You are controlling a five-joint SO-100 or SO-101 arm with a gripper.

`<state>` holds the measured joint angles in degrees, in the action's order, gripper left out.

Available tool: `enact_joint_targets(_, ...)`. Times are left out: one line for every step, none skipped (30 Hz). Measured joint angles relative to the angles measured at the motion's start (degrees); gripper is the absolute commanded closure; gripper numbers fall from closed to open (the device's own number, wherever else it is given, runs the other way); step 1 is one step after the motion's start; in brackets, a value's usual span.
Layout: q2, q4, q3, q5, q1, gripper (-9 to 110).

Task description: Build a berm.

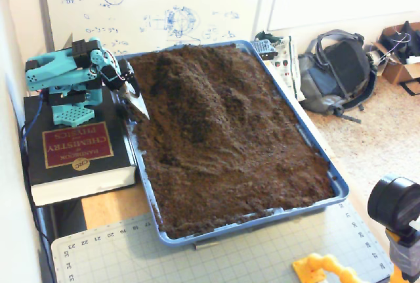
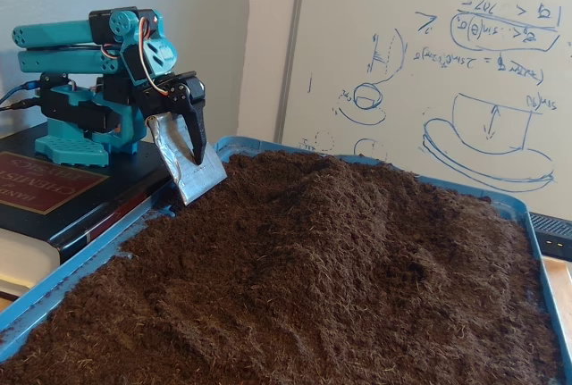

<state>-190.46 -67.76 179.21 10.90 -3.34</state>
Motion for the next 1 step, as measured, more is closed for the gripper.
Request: enact_joint_targets(0.0,0.0,0.0,0.0,0.0,101)
